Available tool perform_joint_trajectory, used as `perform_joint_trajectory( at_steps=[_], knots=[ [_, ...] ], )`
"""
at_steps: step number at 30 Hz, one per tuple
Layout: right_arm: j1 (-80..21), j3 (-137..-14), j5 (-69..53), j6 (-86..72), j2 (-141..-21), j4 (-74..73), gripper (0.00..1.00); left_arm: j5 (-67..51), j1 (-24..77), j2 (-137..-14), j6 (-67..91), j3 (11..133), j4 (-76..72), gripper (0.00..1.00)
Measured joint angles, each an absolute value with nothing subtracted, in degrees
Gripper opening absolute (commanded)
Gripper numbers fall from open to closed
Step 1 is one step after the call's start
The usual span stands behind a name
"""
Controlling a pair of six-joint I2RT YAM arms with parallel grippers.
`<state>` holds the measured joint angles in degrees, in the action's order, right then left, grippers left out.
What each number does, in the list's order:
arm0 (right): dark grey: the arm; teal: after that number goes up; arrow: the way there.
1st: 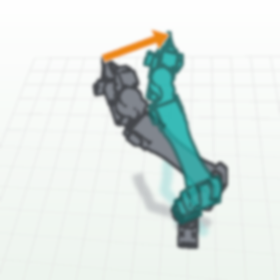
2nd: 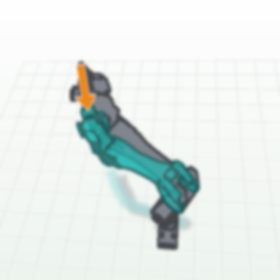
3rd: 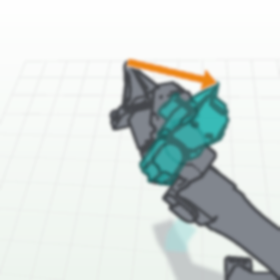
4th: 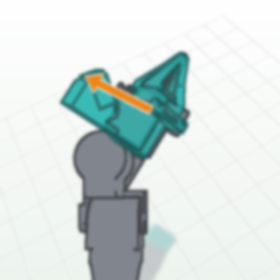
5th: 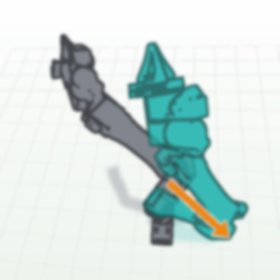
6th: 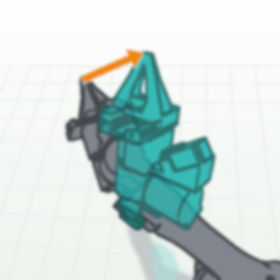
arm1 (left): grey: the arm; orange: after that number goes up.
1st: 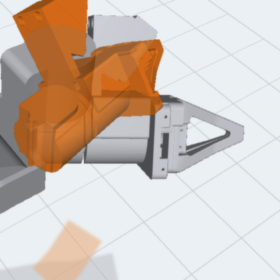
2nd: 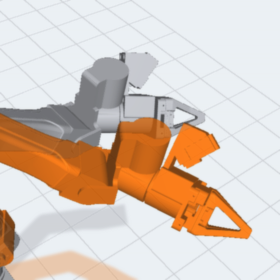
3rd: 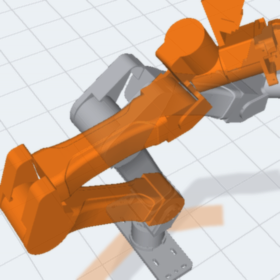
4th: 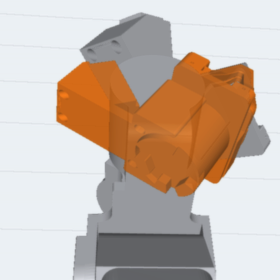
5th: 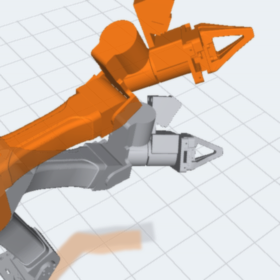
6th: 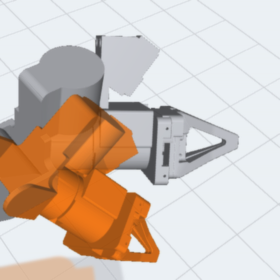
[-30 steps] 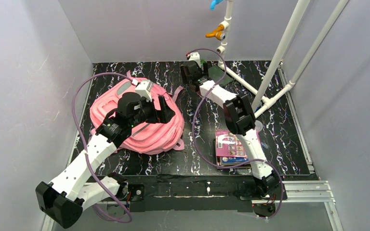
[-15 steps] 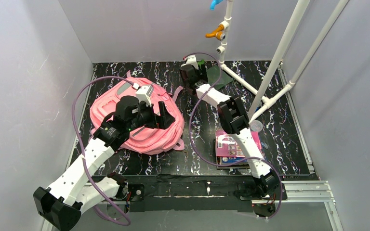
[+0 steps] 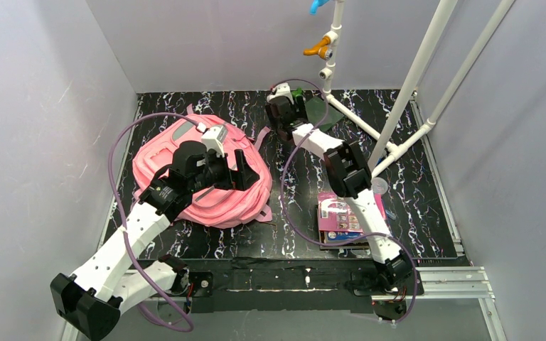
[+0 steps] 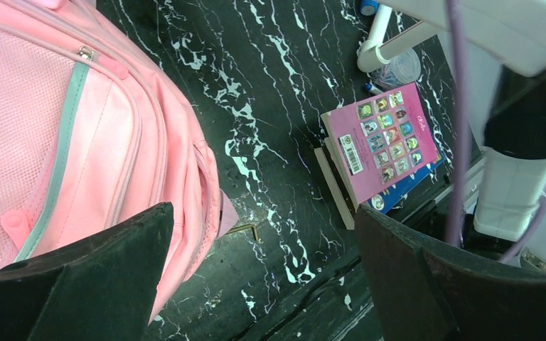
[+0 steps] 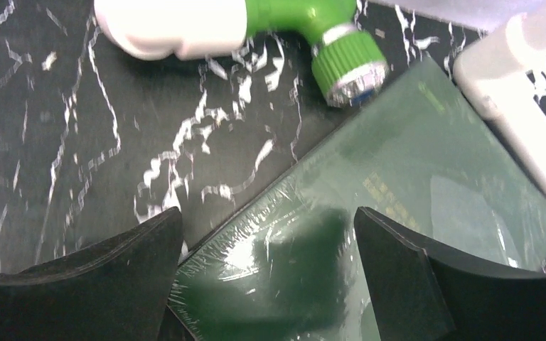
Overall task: Pack the student bag
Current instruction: Pick up the book from the center of the board.
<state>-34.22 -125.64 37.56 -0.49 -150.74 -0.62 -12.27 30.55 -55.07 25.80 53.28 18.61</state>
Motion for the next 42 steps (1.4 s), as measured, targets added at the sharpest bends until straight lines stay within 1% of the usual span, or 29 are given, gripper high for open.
perform_joint_trajectory(
  at_steps=[6, 9, 11, 13, 16, 22, 28, 32, 34, 35, 37, 42],
  knots=[
    [-34.72, -108.73, 32.1, -4.69, -138.91, -2.94, 0.88, -9.52, 30.52, -57.06, 26.02, 54.54, 20.6, 0.98],
    [-35.38, -97.17, 27.73, -7.09, -131.11, -2.76, 0.86, -8.88, 30.55, -59.35, 25.89, 56.25, 21.37, 0.98],
    [-35.77, -90.0, 24.91, -7.6, -125.93, -2.57, 0.87, -8.75, 30.55, -60.58, 25.74, 57.23, 21.52, 0.98],
    [-35.88, -84.4, 21.56, -8.49, -121.36, -2.9, 0.92, -8.75, 30.52, -61.56, 25.54, 57.95, 21.47, 0.98],
    [-36.18, -79.77, 18.74, -9.15, -116.9, -3.92, 0.98, -8.8, 30.52, -63.48, 25.54, 59.22, 21.43, 0.98],
    [-35.16, -78.98, 18.87, -9.1, -112.46, -4.56, 0.98, -9.61, 30.28, -70.06, 28.38, 61.63, 17.96, 0.98],
    [-29.52, -82.17, 22.74, -14.11, -113.38, -5.13, 0.98, -11.16, 28.97, -81.14, 32.08, 65.87, 11.62, 0.97],
    [-26.89, -83.15, 26.74, -18.0, -114.63, -5.23, 0.96, -13.21, 27.79, -93.62, 33.52, 73.63, 7.46, 0.94],
    [-26.06, -82.96, 27.09, -19.7, -114.91, -5.04, 0.88, -13.89, 27.46, -99.81, 33.63, 77.08, 5.06, 0.93],
    [-25.54, -82.83, 26.83, -20.47, -115.0, -4.84, 0.87, -14.17, 27.33, -102.67, 33.56, 78.5, 3.95, 0.92],
    [-24.64, -82.78, 25.3, -21.76, -115.46, -4.05, 0.87, -14.9, 27.09, -108.09, 33.15, 81.25, 2.17, 0.88],
    [-23.16, -82.81, 22.72, -22.79, -117.82, -1.67, 0.87, -17.5, 27.0, -123.72, 30.37, 93.8, 0.93, 0.88]
  ],
)
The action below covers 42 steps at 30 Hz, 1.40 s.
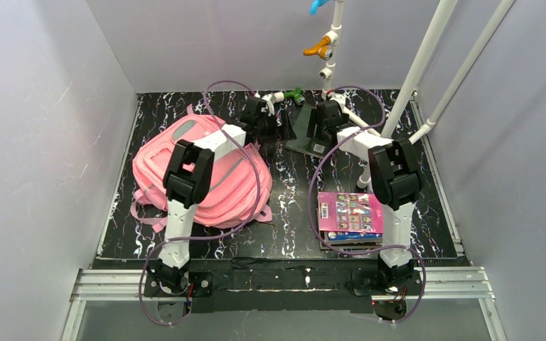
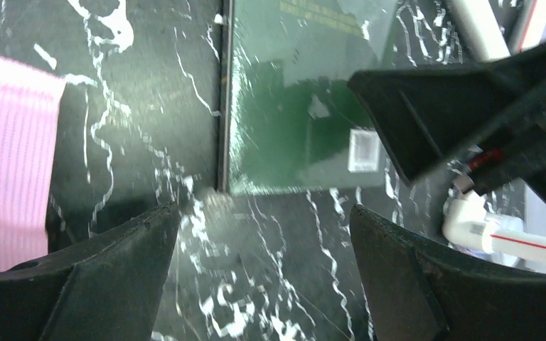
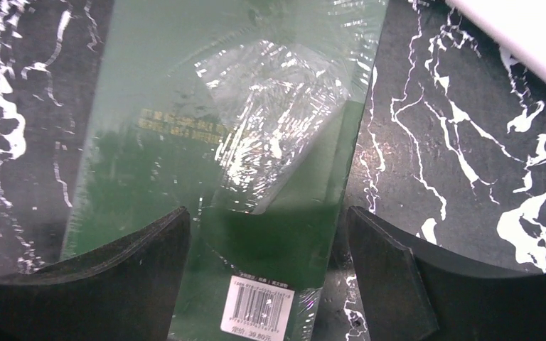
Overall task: Pack the student bag
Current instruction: Pick up the book from the center of the board.
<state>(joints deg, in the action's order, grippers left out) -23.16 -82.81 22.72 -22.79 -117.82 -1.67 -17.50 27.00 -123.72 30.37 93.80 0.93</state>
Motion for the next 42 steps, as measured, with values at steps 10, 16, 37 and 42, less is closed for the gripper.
perform_joint_trajectory(
  at_steps=[10, 16, 37, 42],
  knots=[
    [-22.2, -82.65, 21.67, -24.27, -119.33, -0.84, 0.86, -18.59, 27.18, -134.63, 26.02, 105.1, 1.26, 0.86],
    [-21.37, -82.43, 18.68, -25.19, -119.44, 0.93, 0.78, -21.3, 27.16, -137.95, 27.75, 108.01, -0.8, 0.78],
    [-20.6, -82.26, 19.79, -26.85, -119.79, -3.68, 0.89, -26.81, 26.41, -133.6, 33.91, 99.66, -3.6, 0.77],
    [-20.03, -81.95, 14.44, -27.55, -120.18, -1.61, 0.8, -27.97, 25.3, -133.69, 35.07, 99.88, -3.33, 0.75]
  ],
)
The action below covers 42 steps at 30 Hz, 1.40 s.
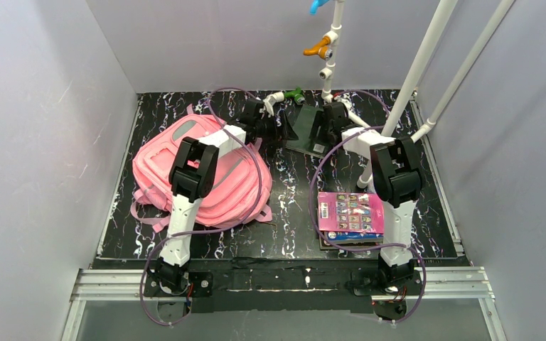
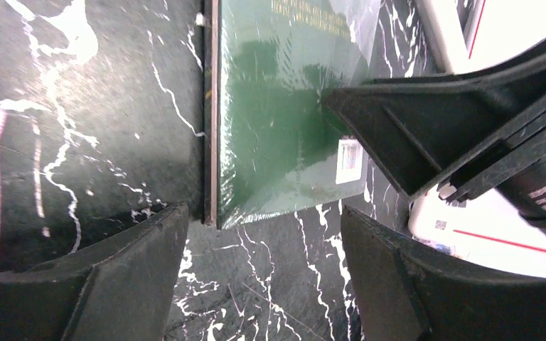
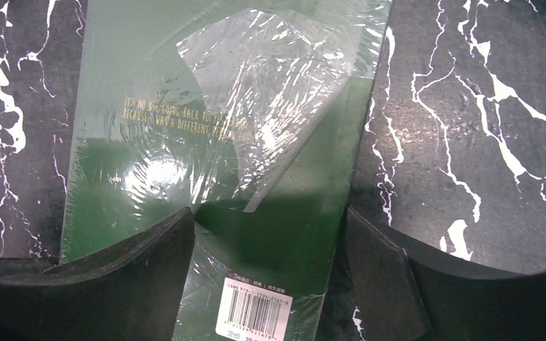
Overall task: Pack the student bag
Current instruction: Pick up the book from the center of the board.
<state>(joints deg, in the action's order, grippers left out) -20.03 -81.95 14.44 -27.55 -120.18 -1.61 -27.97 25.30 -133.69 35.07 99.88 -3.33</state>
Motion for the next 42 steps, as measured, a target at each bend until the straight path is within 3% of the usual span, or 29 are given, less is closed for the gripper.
perform_joint_trajectory(
  at_steps=[4, 7, 10, 15, 20, 23, 27, 34, 38, 42],
  knots=[
    [-19.7, -81.58, 12.82, -28.1, -120.29, -0.16, 0.66, -29.52, 24.27, -135.59, 37.19, 103.44, -3.01, 0.6],
    [-19.51, -81.49, 10.68, -28.23, -120.42, 0.32, 0.56, -32.23, 23.68, -138.43, 40.14, 106.83, -4.71, 0.54],
    [-19.16, -80.18, 7.75, -28.27, -120.38, 2.52, 0.53, -33.74, 23.68, -138.61, 41.93, 105.54, -6.5, 0.52],
    [-19.07, -75.72, 0.93, -28.1, -119.0, 8.73, 0.53, -34.48, 23.83, -132.49, 42.87, 95.59, -9.04, 0.53],
    [-21.26, -71.2, -2.85, -27.57, -115.83, 9.56, 0.64, -33.5, 24.1, -121.67, 40.36, 86.15, -8.32, 0.81],
    [-22.31, -70.28, -2.94, -26.72, -114.54, 8.45, 0.69, -30.74, 24.1, -116.86, 37.19, 85.34, -8.91, 0.86],
    [-22.63, -71.11, -2.52, -26.3, -114.41, 6.59, 0.76, -27.97, 23.68, -117.84, 32.86, 89.58, -9.37, 0.88],
    [-22.57, -72.4, -0.51, -26.63, -114.43, 4.97, 0.87, -22.17, 22.61, -134.3, 27.14, 105.95, -5.19, 0.86],
    [-22.48, -73.52, 0.73, -26.59, -114.78, 3.55, 0.86, -22.22, 22.22, -140.27, 26.59, 110.19, -4.56, 0.84],
    [-22.33, -75.9, 1.32, -26.46, -116.53, 2.9, 0.76, -22.5, 22.35, -140.44, 27.99, 110.76, -3.97, 0.8]
  ],
)
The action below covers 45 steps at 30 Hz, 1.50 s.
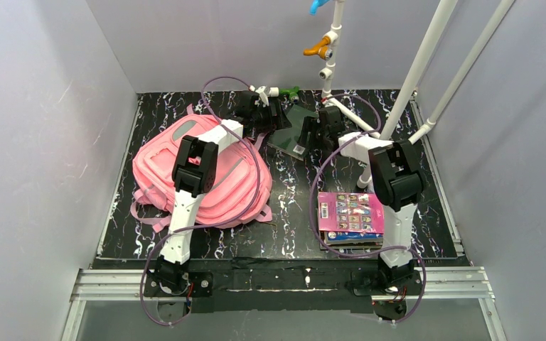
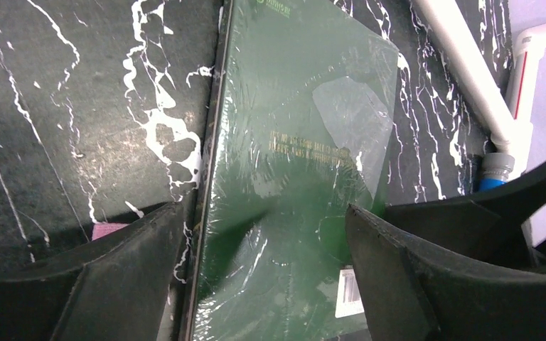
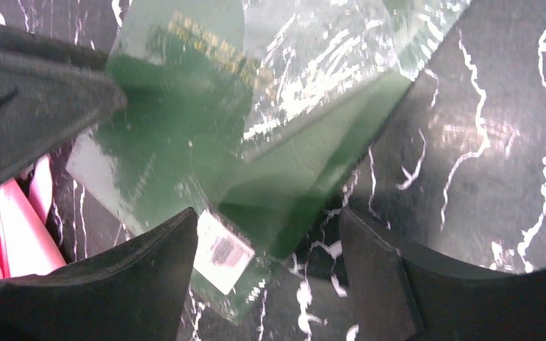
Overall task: Pack the student bag
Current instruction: Pick up the book from the center of the board.
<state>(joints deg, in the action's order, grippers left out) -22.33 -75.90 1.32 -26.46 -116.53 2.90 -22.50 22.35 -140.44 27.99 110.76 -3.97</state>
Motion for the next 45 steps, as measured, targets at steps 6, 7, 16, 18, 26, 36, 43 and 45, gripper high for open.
perform_joint_trajectory(
  at_steps=[6, 7, 16, 18, 26, 36, 43, 45],
  knots=[
    [-21.61, -80.01, -0.54, -25.21, -119.9, 2.85, 0.58, -24.12, 22.11, -140.14, 32.8, 109.38, -4.71, 0.74],
    [-21.32, -80.12, -0.95, -25.06, -120.07, 2.81, 0.57, -24.51, 21.91, -139.98, 33.63, 108.99, -4.91, 0.74],
    [-20.29, -75.9, -6.28, -22.7, -118.5, 6.81, 0.56, -25.96, 21.45, -132.68, 38.7, 100.6, -2.24, 0.73],
    [-20.32, -74.76, -7.16, -21.8, -117.73, 6.87, 0.56, -26.11, 21.78, -129.93, 39.64, 98.8, -1.43, 0.73],
    [-20.56, -70.54, -11.73, -20.51, -113.32, 7.6, 0.56, -23.92, 25.17, -113.62, 42.28, 86.52, -1.8, 0.73],
    [-27.22, -67.44, -13.58, -20.18, -112.01, 10.07, 0.56, -22.79, 30.96, -92.82, 43.27, 66.76, -1.41, 0.74],
    [-31.94, -64.01, -19.94, -22.76, -111.94, 11.62, 0.56, -17.63, 31.46, -80.82, 43.03, 57.54, 1.96, 0.83],
    [-32.14, -63.22, -20.6, -23.0, -111.66, 11.94, 0.57, -15.51, 31.46, -78.61, 42.61, 57.43, 4.78, 0.85]
  ],
)
